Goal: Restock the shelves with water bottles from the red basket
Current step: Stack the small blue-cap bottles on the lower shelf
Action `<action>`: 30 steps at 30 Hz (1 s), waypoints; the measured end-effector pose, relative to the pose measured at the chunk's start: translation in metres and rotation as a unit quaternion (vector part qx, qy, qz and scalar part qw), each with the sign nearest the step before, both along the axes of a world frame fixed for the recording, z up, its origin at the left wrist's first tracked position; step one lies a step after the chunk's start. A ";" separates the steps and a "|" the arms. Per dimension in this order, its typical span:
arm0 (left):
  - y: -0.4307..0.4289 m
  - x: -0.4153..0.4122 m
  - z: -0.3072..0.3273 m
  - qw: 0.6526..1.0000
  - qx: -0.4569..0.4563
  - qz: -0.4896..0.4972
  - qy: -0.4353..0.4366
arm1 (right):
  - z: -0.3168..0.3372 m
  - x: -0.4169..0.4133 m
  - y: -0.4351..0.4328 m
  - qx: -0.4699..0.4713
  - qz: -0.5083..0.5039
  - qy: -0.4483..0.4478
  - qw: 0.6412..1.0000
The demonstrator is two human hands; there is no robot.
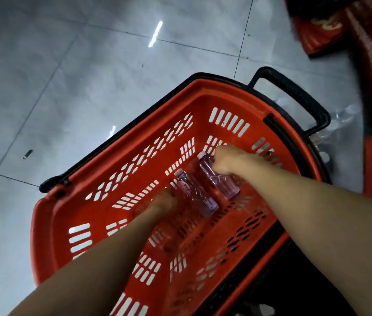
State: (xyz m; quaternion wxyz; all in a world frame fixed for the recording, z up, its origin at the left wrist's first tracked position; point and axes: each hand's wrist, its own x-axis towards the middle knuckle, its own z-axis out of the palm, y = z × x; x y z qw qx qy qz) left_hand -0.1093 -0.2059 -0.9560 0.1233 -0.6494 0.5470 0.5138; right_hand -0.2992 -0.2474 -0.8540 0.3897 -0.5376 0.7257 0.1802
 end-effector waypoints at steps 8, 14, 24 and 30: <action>0.005 -0.038 -0.037 0.954 0.084 0.271 0.097 | -0.085 0.003 0.004 0.039 -0.146 -0.001 0.988; 0.009 -0.063 -0.059 0.896 0.106 0.403 0.150 | -0.127 -0.010 0.019 0.026 -0.187 -0.020 0.982; 0.011 -0.042 -0.058 0.890 0.190 0.356 0.213 | -0.145 -0.029 0.042 0.126 -0.380 -0.251 0.881; 0.006 -0.030 -0.039 0.869 0.186 0.366 0.276 | -0.107 -0.040 0.029 0.261 -0.378 -0.313 0.831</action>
